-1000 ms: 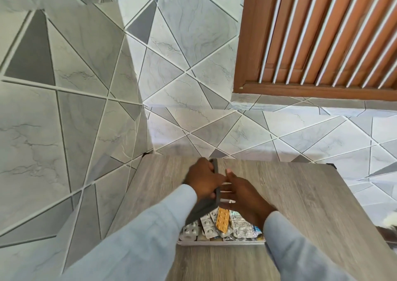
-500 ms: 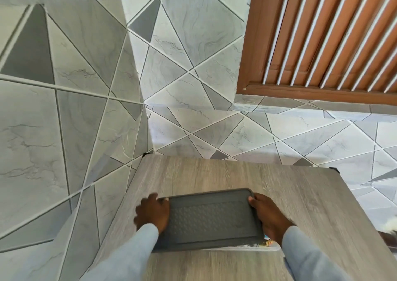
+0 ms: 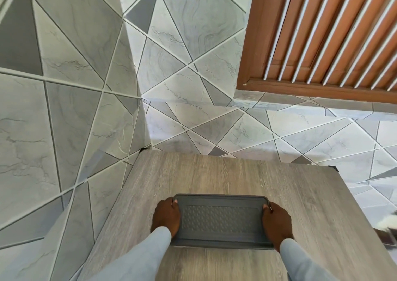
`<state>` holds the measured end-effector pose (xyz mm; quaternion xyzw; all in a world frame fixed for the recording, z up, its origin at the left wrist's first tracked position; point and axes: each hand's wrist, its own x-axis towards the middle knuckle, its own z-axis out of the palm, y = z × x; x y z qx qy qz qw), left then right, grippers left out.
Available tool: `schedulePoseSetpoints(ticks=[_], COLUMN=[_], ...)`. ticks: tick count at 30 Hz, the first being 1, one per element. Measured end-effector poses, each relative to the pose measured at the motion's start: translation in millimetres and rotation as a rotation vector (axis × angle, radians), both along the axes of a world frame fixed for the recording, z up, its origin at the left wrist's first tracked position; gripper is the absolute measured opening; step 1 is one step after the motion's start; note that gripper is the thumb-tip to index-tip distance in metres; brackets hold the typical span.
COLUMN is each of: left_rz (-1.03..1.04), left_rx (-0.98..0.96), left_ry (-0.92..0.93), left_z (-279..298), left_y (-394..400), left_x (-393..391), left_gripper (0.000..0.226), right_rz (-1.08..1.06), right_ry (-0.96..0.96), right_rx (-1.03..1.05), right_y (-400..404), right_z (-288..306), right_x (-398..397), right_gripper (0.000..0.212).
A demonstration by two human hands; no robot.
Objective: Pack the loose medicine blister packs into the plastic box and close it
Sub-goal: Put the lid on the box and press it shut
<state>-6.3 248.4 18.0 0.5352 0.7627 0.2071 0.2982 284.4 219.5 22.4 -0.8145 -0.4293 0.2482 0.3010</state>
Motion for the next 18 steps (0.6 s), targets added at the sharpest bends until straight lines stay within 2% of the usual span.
schedulePoseSetpoints(ticks=[5,10,18], left_rz=[-0.011,-0.039,-0.03], left_rx=[-0.026,-0.067,-0.061], left_ry=[0.084,0.18,0.184], left_z=[-6.9,-7.3,-20.0], left_y=[6.3,10.7,1.9], left_x=[3.6,5.4,7.0], left_gripper=[0.042,0.043,0.045], right_rz=[-0.006,-0.017,-0.017], right_ry=[-0.161,-0.133,-0.075], right_rx=[-0.054,-0.092,-0.079], right_y=[10.8,17.8,6.0], right_z=[-14.6,-27.4,-32.3], right_x=[7.3,14.3,7.1], right_gripper=[0.035,0.037,0.039])
